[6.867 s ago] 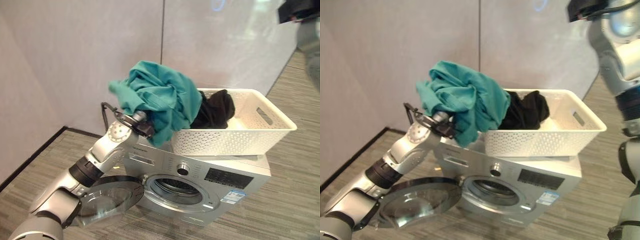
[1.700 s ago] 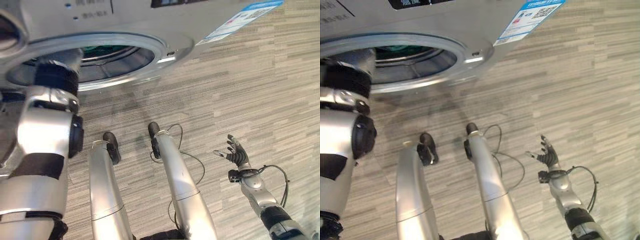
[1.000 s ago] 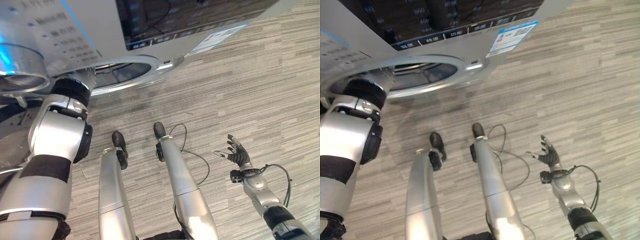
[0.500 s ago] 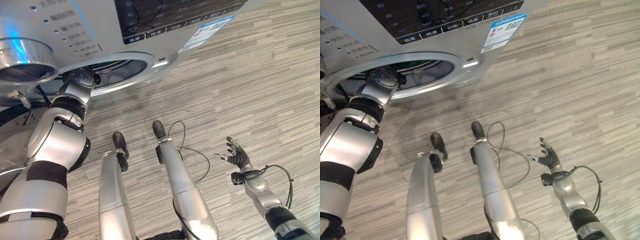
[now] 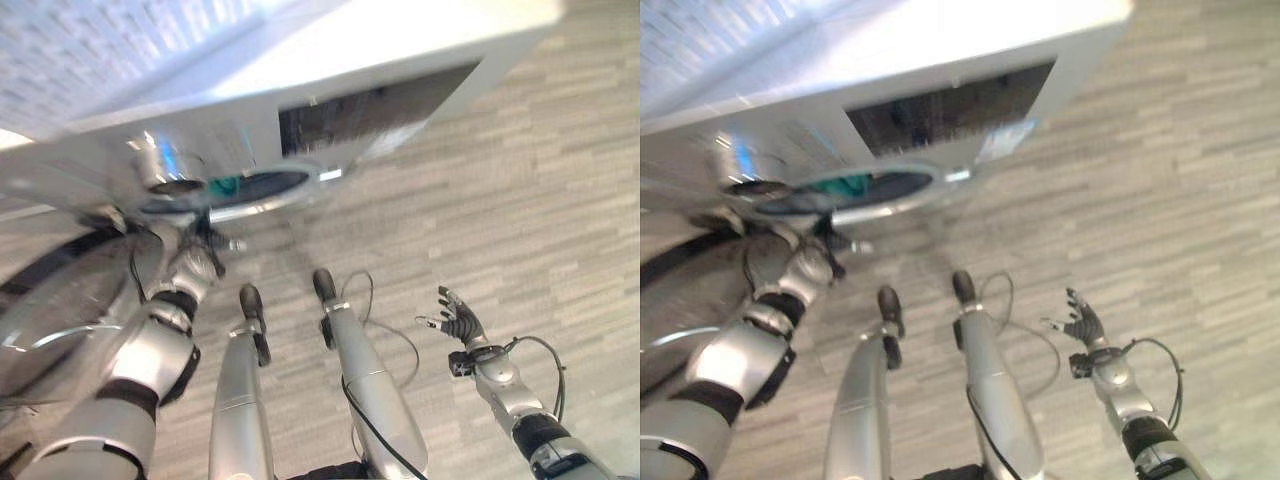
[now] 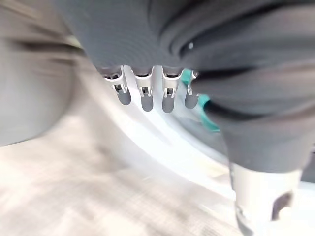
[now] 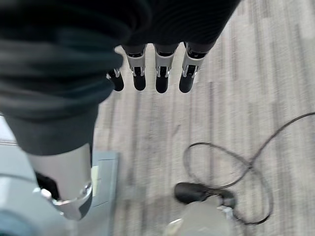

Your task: Grab the laundry basket,head to the washer,open it,put in the laundry and shut it.

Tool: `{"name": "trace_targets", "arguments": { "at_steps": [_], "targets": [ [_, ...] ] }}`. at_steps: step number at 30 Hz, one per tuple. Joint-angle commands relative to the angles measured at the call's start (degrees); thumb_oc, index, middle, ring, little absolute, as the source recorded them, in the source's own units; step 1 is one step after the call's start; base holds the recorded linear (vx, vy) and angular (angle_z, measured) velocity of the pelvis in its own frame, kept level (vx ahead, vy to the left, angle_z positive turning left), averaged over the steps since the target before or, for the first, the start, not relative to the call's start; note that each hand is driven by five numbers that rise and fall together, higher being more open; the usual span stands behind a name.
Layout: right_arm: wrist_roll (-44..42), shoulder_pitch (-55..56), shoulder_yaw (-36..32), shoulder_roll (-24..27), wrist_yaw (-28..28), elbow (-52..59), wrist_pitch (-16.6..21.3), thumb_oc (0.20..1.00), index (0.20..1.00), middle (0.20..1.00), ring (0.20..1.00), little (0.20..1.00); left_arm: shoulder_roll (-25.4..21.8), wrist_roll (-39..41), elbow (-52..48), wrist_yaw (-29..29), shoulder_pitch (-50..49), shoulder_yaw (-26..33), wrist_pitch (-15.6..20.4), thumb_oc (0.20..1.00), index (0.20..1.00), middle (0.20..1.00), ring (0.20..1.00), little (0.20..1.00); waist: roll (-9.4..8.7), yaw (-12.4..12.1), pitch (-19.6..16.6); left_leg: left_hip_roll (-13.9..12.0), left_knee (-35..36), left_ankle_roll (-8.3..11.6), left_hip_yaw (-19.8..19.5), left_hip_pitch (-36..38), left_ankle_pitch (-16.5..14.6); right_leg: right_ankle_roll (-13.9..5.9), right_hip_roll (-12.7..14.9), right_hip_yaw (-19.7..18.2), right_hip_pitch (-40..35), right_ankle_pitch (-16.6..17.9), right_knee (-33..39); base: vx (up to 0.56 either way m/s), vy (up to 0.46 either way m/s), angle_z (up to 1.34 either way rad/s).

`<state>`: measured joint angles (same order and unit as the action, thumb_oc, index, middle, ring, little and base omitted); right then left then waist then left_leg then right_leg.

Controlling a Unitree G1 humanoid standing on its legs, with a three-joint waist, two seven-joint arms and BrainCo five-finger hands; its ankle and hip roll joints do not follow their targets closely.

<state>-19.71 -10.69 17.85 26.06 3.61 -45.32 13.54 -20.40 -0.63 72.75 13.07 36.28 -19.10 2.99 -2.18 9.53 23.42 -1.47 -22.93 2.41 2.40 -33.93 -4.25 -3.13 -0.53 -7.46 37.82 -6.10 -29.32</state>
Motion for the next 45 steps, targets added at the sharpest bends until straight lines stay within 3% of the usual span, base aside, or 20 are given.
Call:
{"name": "trace_targets", "arguments": {
  "at_steps": [1,5,9,12,18,21,24,28,30,31,33,36,41,43,44,45],
  "targets": [
    [-5.11,5.21,-2.74,0.41,-3.05,-3.39,-0.57,1.000,1.000,1.000,1.000,1.000,1.36,2.00,4.81,-2.06,-3.29,-0.03,1.53,1.000,1.000,1.000,1.000,1.000,0.59,-0.81,-2.03,4.34,2.47,-3.00,-0.49,3.34,-0.55,-1.26,0.11,1.84,-6.39,4.39,9.47,0.23,0.054,0.13],
    [-4.00,6.08,-5.93,-3.61,-4.38,-15.51,-3.20,1.000,1.000,1.000,1.000,1.000,4.95,1.94,5.92,-5.71,-17.82,4.79,1.85,1.000,1.000,1.000,1.000,1.000,2.42,-3.26,-6.78,4.55,13.39,-2.55,-1.49,16.24,2.68,-1.62,0.21,2.45,-18.27,4.82,17.16,0.24,-0.015,0.06],
    [-4.91,9.58,-12.14,-7.41,-5.23,-25.59,-5.68,1.000,1.000,1.000,1.000,1.000,7.74,1.88,6.40,-8.94,-28.70,8.45,2.54,1.000,1.000,1.000,1.000,1.000,4.09,-5.54,-15.29,3.92,25.49,-1.74,-2.38,27.62,6.28,-2.29,1.23,2.19,-29.80,7.45,29.90,0.19,-0.079,0.25],
    [-10.78,12.24,-18.19,-8.44,-5.70,-26.97,-5.35,1.000,1.000,1.000,1.000,1.000,9.50,3.58,5.89,-9.92,-34.46,10.80,3.67,1.000,1.000,1.000,1.000,1.000,4.53,-6.35,-19.46,3.41,27.93,-1.64,-2.63,32.60,6.11,-2.49,1.85,2.92,-35.89,7.79,33.26,0.23,-0.049,0.13],
    [-11.43,12.27,-21.29,-7.10,-3.73,-24.04,-4.13,1.000,1.000,1.000,1.000,1.000,10.51,2.58,6.39,-9.96,-36.64,10.63,3.92,1.000,1.000,1.000,1.000,1.000,4.01,-6.66,-21.81,3.30,27.93,-1.84,-2.72,35.30,4.88,-2.67,2.13,4.08,-39.15,7.02,33.57,0.08,0.002,0.09],
    [-8.05,12.04,-22.39,-4.57,-0.84,-17.40,-2.67,1.000,1.000,1.000,1.000,1.000,10.51,2.25,4.93,-9.65,-37.26,10.66,4.45,1.000,1.000,1.000,1.000,1.000,3.70,-6.92,-22.57,3.17,27.93,-1.98,-2.66,35.94,4.58,-2.83,2.41,4.25,-39.67,6.80,33.30,0.01,0.004,0.00],
    [-5.07,13.91,-26.17,-2.03,2.68,-2.89,-0.72,1.000,1.000,1.000,1.000,1.000,10.98,2.35,4.42,-9.40,-38.22,12.00,4.72,1.000,1.000,1.000,1.000,1.000,3.33,-6.79,-23.07,3.15,27.93,-2.09,-2.47,36.47,4.19,-3.05,2.53,4.16,-40.32,6.60,33.36,0.00,0.000,0.00],
    [1.25,15.21,-28.68,0.86,5.32,6.48,-0.39,1.000,1.000,1.000,1.000,1.000,10.64,2.46,4.80,-10.00,-37.89,13.08,4.60,1.000,1.000,1.000,1.000,1.000,3.23,-6.48,-23.63,3.06,27.93,-2.12,-2.13,36.83,3.89,-3.20,2.65,4.01,-40.75,6.54,33.47,0.02,0.014,0.03],
    [7.95,15.76,-32.35,5.94,7.46,11.91,-0.36,1.000,1.000,1.000,1.000,1.000,10.60,1.69,4.61,-10.47,-38.25,13.65,4.64,1.000,1.000,1.000,1.000,1.000,3.04,-6.51,-24.05,2.96,27.93,-2.21,-2.18,37.06,3.62,-3.32,2.74,4.09,-40.94,6.48,33.50,0.02,0.018,-0.01],
    [7.98,15.76,-32.38,5.98,7.47,11.91,-0.36,1.000,1.000,1.000,1.000,1.000,10.64,1.69,4.62,-10.47,-38.23,13.63,4.63,1.000,1.000,1.000,1.000,1.000,3.09,-6.55,-24.01,2.95,27.93,-2.21,-2.17,37.10,3.60,-3.33,2.73,4.08,-40.97,6.48,33.50,0.00,0.024,-0.03],
    [16.27,14.86,-37.44,13.35,10.31,17.89,-1.15,1.000,1.000,1.000,1.000,1.000,10.14,0.87,4.56,-11.46,-38.92,14.05,4.50,1.000,1.000,1.000,1.000,1.000,2.34,-7.10,-24.45,2.81,27.93,-2.23,-2.54,36.87,3.92,-3.36,2.80,4.36,-40.80,6.71,33.34,0.00,0.000,0.00],
    [24.59,12.85,-42.47,20.06,14.46,26.42,-0.56,1.000,1.000,1.000,1.000,1.000,9.95,0.66,4.98,-11.61,-39.17,14.83,4.43,1.000,1.000,1.000,1.000,1.000,1.30,-8.17,-24.75,2.77,27.93,-2.25,-2.80,36.79,3.80,-3.51,2.89,4.71,-41.05,6.65,33.48,0.02,0.006,0.00],
    [27.24,8.97,-45.07,26.09,15.87,32.30,2.11,1.000,1.000,1.000,1.000,1.000,9.59,-0.10,5.20,-11.85,-39.26,14.22,4.26,1.000,1.000,1.000,1.000,1.000,-0.39,-10.00,-25.00,2.76,27.93,-2.24,-3.42,36.50,3.78,-3.61,2.92,5.40,-41.04,6.72,33.57,0.00,0.000,0.00],
    [28.31,7.02,-44.38,28.17,15.31,34.46,2.62,1.000,1.000,1.000,1.000,1.000,9.49,-0.10,5.25,-12.01,-39.34,14.01,4.28,1.000,1.000,1.000,1.000,1.000,-0.85,-10.58,-25.02,2.75,27.93,-2.22,-3.58,36.47,3.80,-3.65,2.95,5.64,-41.16,6.75,33.67,0.00,-0.008,0.06],
    [26.89,2.00,-40.86,31.03,12.06,38.15,4.02,1.000,1.000,1.000,1.000,1.000,8.86,0.10,5.22,-12.30,-39.68,13.19,4.18,1.000,1.000,1.000,1.000,1.000,-2.18,-12.56,-25.15,2.68,27.93,-2.12,-3.90,36.33,3.86,-3.70,2.96,6.16,-41.34,6.78,33.79,-0.01,-0.009,0.18],
    [26.81,1.51,-40.44,31.19,12.05,37.86,4.09,1.000,1.000,1.000,1.000,1.000,8.93,0.11,5.21,-12.30,-39.67,13.38,4.17,1.000,1.000,1.000,1.000,1.000,-2.11,-12.37,-25.10,2.69,27.93,-2.12,-3.90,36.34,3.86,-3.71,2.96,6.16,-41.35,6.77,33.78,-0.01,-0.009,0.11]
  ]
}}
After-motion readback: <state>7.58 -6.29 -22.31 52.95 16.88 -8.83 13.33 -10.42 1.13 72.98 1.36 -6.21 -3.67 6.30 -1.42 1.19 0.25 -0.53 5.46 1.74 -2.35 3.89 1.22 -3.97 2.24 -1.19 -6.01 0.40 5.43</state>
